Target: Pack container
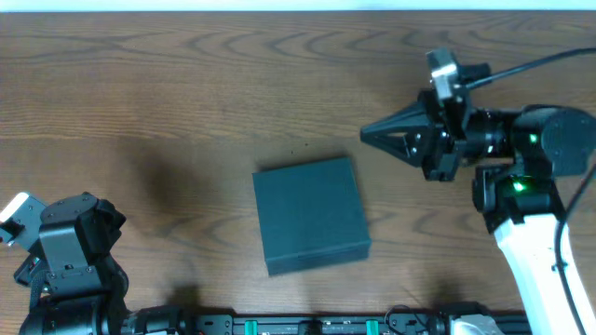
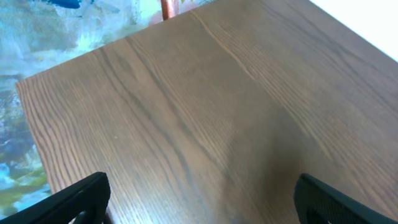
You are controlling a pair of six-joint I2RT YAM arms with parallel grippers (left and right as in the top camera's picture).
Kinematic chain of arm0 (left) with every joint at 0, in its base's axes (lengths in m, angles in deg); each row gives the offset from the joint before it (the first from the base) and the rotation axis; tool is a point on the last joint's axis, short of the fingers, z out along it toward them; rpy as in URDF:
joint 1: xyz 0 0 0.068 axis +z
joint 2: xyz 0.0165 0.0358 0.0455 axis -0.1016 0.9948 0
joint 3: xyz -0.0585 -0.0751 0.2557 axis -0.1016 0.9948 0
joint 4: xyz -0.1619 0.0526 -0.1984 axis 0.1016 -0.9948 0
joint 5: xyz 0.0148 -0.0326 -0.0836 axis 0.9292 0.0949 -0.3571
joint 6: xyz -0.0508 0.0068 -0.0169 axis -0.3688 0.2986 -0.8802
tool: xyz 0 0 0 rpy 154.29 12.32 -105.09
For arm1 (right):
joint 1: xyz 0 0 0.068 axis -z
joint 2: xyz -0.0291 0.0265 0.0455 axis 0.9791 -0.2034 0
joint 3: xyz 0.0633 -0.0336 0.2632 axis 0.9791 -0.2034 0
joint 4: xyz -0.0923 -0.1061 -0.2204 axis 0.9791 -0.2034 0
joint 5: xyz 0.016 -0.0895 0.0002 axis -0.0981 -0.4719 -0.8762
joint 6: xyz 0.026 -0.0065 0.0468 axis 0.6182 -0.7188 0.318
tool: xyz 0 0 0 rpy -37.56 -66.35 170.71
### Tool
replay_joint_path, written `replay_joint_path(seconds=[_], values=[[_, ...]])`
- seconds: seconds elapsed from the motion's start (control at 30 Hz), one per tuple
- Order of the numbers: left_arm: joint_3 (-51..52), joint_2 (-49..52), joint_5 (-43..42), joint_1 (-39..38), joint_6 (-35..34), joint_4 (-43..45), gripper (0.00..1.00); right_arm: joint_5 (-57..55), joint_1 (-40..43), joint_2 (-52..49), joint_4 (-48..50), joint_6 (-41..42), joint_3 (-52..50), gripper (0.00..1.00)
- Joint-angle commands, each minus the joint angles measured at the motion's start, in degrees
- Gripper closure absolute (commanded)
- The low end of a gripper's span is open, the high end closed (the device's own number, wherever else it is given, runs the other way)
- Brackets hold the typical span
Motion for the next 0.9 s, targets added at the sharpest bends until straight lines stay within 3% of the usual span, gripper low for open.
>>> replay_joint_path(seconds=[0.0, 0.1, 0.17, 0.23, 0.43, 0.57, 0.77, 0.87], values=[[-0.6, -0.1, 0.6, 0.4, -0.7, -0.3, 0.05, -2.6, -0.4, 2.6, -16.9, -22.4, -0.3, 0.98], [-0.6, -0.1, 0.6, 0.4, -0.7, -0.3, 0.05, -18.8, -0.5, 5.6, -46.8, -40.2, -0.3, 0.98], [-0.6, -0.1, 0.6, 0.4, -0.7, -0.3, 0.05, -30.3, -1.4, 7.3, -61.2, -46.1, -0.3, 0.99], [-0.6, -0.1, 0.6, 0.4, -0.7, -0.3, 0.05, -36.3, -4.0, 9.1, -70.8, -47.3, -0.3, 0.98], [-0.6, -0.1, 0.6, 0.4, -0.7, -0.3, 0.05, -47.5, -14.7, 11.4, -84.8, -45.4, -1.3, 0.99], [-0.6, -0.1, 0.6, 0.4, -0.7, -0.3, 0.05, -47.7, -21.3, 11.3, -77.0, -40.2, -11.9, 0.98], [-0.6, -0.1, 0.6, 0.4, -0.7, -0.3, 0.05, -34.1, -24.6, 10.5, -45.4, -29.0, -32.0, 0.98], [-0.6, -0.1, 0.6, 0.4, -0.7, -0.3, 0.05, -32.5, -24.6, 8.2, -36.9, -26.0, -37.3, 0.98]])
